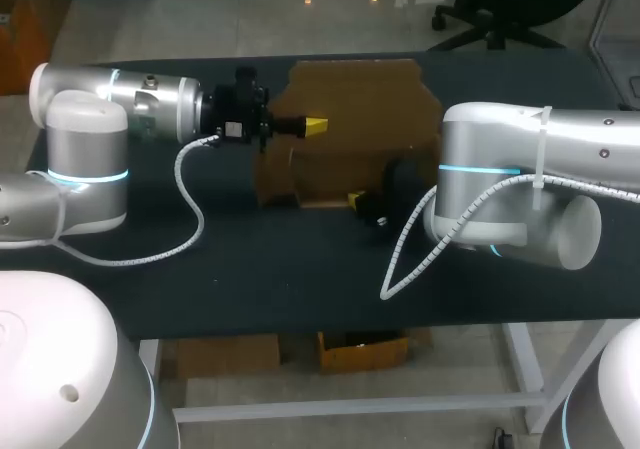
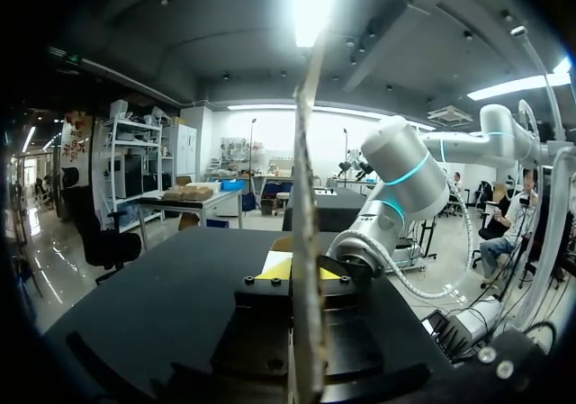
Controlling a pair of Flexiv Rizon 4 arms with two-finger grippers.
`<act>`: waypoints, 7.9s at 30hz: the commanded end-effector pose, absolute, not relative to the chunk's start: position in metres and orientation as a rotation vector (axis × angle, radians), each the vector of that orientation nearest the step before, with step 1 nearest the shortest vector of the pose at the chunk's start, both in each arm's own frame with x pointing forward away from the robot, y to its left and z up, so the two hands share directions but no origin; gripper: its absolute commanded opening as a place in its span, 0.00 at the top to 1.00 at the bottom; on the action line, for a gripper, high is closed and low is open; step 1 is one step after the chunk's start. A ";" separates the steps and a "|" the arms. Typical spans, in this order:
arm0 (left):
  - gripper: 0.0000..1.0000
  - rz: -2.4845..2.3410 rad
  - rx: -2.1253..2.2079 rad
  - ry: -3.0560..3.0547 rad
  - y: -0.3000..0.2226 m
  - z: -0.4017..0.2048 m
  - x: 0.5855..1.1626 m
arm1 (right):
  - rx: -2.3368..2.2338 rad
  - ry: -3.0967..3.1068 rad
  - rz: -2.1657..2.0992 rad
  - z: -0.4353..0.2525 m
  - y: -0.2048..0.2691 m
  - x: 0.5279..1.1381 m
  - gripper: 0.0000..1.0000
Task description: Assemble the packaging by folding the flat box into shape, placing the metal phone stand inside, and closing the box properly
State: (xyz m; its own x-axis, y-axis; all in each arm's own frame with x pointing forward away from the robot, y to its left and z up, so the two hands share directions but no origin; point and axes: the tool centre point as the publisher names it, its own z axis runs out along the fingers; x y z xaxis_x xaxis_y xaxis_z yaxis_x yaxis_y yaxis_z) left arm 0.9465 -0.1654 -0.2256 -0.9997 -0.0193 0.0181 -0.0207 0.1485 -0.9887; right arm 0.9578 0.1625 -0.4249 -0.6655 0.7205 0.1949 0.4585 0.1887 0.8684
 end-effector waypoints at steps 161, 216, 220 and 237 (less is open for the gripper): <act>1.00 2.047 0.041 -2.380 -0.164 -0.230 0.947 | 0.772 2.271 1.488 -0.374 0.026 0.968 1.00; 1.00 2.047 0.041 -2.380 -0.164 -0.230 0.947 | 1.009 2.137 1.320 -0.378 0.061 0.918 0.60; 1.00 2.047 0.041 -2.380 -0.164 -0.230 0.947 | 1.014 2.132 1.316 -0.378 0.061 0.911 0.58; 1.00 2.047 0.041 -2.380 -0.164 -0.230 0.947 | 1.102 2.064 1.272 -0.380 0.044 0.865 0.55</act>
State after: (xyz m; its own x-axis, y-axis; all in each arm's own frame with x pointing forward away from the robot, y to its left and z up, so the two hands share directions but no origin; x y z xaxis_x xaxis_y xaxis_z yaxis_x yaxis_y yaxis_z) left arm 0.9468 -0.1650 -0.2264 -0.9996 -0.0201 0.0181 -0.0209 0.1492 -0.9886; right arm 0.8760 0.0448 -0.3799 -0.5985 0.8001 0.0395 0.4144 0.2670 0.8700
